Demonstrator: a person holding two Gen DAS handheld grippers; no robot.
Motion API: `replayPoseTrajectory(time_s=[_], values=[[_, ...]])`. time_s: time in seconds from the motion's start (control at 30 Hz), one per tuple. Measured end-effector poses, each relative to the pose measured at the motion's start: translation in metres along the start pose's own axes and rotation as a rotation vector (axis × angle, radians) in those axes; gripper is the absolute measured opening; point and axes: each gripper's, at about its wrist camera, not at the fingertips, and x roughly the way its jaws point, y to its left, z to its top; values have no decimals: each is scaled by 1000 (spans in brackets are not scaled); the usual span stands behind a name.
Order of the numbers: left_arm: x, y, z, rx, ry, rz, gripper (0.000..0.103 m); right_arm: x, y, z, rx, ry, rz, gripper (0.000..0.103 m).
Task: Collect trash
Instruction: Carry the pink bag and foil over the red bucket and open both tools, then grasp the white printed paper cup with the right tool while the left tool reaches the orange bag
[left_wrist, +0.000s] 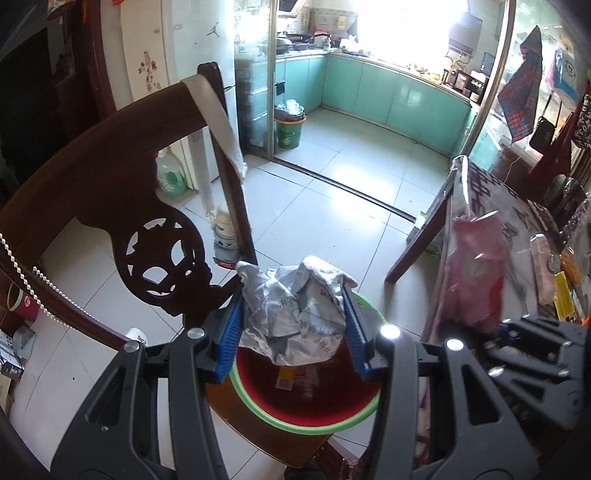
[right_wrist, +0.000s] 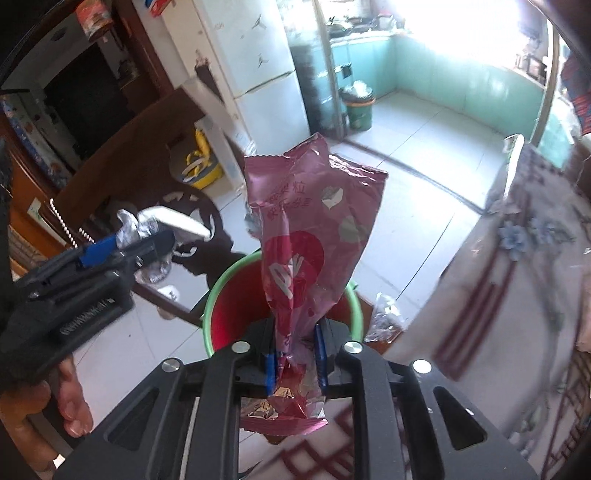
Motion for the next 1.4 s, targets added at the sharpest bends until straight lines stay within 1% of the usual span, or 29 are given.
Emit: replayPoseTrajectory(time_s=[0.03, 0.07, 0.1, 0.13, 0.17, 0.27, 0.43, 0.63, 0.7, 0.73, 0.8, 0.83, 0.87, 0.9, 1.0, 1.17, 1.3, 1.4], values=[[1, 2, 0, -2, 0, 2, 48, 3, 1, 0, 1, 1, 6, 28], [2, 4, 1, -4, 1, 4, 48, 6, 1, 1, 2, 3, 11, 37], [2, 5, 1, -5, 1, 5, 48, 8, 1, 1, 3, 2, 11, 52], [4, 6, 1, -6, 3, 7, 48, 7, 2, 2, 7, -9, 5, 59], [5, 7, 1, -7, 6, 7, 48, 6, 2, 2, 11, -20, 1, 62], [12, 9, 0, -6, 17, 11, 48, -1, -2, 3, 26, -35, -7, 62], [29, 8, -5, -9, 59, 6, 48, -25, -13, -2, 67, -70, -23, 63], [47, 2, -14, 5, 101, 3, 49, -59, -25, -14, 95, -117, -75, 65], [54, 0, -18, 7, 119, 4, 51, -68, -30, -18, 107, -129, -90, 65], [57, -1, -20, 8, 124, 7, 53, -74, -33, -21, 115, -138, -102, 65], [61, -4, -25, 14, 133, 25, 65, -86, -41, -28, 133, -155, -129, 65], [62, -6, -26, 18, 134, 29, 68, -90, -44, -31, 142, -161, -139, 65], [63, -7, -27, 23, 134, 36, 76, -95, -48, -36, 154, -167, -149, 65], [62, -10, -29, 29, 130, 46, 82, -101, -54, -42, 174, -174, -161, 66], [57, -22, -30, 48, 113, 49, 86, -116, -72, -59, 225, -187, -191, 67], [45, -53, -31, 66, 90, -10, 86, -142, -107, -92, 317, -203, -245, 67], [27, -96, -37, 98, 68, -87, 86, -170, -141, -121, 373, -228, -291, 67], [12, -131, -44, 119, 51, -127, 86, -193, -178, -147, 433, -235, -319, 67]])
